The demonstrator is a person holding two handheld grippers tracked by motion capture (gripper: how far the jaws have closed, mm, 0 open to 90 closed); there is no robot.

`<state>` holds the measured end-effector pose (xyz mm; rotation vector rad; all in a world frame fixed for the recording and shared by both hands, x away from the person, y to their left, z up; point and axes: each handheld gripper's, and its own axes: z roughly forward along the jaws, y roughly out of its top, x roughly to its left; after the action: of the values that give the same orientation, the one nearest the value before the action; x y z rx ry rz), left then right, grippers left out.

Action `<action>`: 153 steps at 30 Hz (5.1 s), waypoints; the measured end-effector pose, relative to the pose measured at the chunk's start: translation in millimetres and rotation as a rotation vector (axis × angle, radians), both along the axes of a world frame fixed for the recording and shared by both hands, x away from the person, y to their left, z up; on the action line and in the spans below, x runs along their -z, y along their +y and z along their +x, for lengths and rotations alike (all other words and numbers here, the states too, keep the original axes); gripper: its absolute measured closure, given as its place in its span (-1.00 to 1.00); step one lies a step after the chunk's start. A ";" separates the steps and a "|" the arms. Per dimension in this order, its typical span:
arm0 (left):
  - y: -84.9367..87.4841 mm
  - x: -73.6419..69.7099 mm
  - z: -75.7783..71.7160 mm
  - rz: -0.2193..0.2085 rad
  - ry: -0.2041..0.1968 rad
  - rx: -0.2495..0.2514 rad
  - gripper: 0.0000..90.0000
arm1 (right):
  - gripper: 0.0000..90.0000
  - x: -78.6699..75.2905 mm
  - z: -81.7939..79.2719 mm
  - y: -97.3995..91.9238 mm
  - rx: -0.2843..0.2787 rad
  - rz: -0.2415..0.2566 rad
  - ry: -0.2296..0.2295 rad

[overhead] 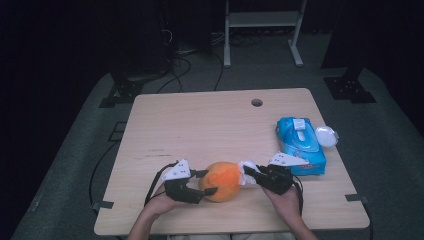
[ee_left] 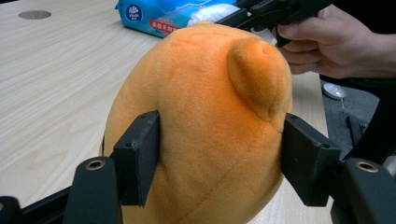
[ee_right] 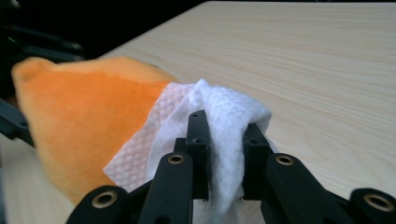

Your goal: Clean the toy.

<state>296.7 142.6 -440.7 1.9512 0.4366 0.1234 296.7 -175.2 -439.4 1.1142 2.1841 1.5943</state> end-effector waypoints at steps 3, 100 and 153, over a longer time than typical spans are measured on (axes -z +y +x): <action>0.6 0.0 0.4 -0.001 0.001 -0.001 -0.23 | 0.72 -13.6 -7.7 5.6 -0.032 0.020 -0.057; -28.7 -12.1 -4.6 -0.012 0.041 -0.094 -0.72 | 0.71 -17.8 -13.4 11.0 -0.076 -0.006 -0.086; -34.9 -35.1 -20.9 0.001 -0.054 -0.061 -0.10 | 0.71 -37.1 -27.4 18.9 -0.138 0.054 -0.132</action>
<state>275.8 107.8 -405.6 1.9310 0.4609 0.2154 269.3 -156.2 -402.3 0.8611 2.1854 1.7397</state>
